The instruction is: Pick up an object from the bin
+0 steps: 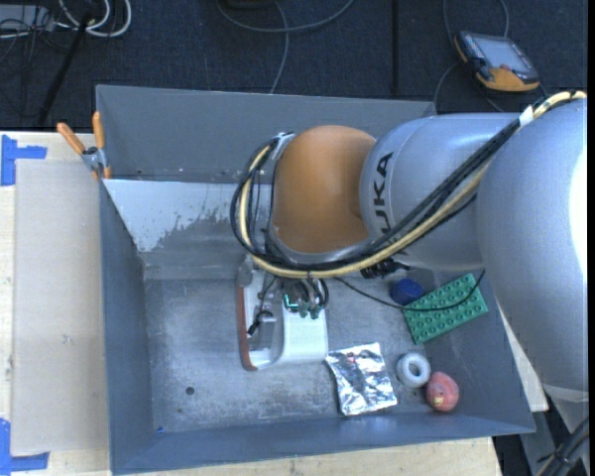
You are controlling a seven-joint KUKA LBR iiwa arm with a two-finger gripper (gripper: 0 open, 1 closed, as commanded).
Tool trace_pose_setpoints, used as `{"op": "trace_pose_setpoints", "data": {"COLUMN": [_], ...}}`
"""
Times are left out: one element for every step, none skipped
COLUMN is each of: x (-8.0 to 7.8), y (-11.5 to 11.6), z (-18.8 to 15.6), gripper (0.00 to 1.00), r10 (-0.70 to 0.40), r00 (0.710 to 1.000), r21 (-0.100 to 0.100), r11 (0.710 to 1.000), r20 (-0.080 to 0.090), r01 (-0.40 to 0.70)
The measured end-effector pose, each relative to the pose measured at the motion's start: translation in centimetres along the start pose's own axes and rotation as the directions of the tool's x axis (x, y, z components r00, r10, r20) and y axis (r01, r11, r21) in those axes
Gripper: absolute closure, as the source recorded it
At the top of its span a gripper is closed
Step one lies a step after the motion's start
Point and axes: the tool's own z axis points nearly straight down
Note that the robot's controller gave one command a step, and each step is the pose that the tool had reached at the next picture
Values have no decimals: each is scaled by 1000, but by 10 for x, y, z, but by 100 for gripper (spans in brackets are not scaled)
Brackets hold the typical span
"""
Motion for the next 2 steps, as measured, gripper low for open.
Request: {"op": "trace_pose_setpoints", "data": {"x": [45, 28], "y": [-37, -28], "z": [47, 57], "gripper": [0, 0], "r10": [-417, -822], "r00": [909, 569], "r21": [2, 5], "r11": [909, 569], "r20": [4, 6], "r01": [417, 822]}}
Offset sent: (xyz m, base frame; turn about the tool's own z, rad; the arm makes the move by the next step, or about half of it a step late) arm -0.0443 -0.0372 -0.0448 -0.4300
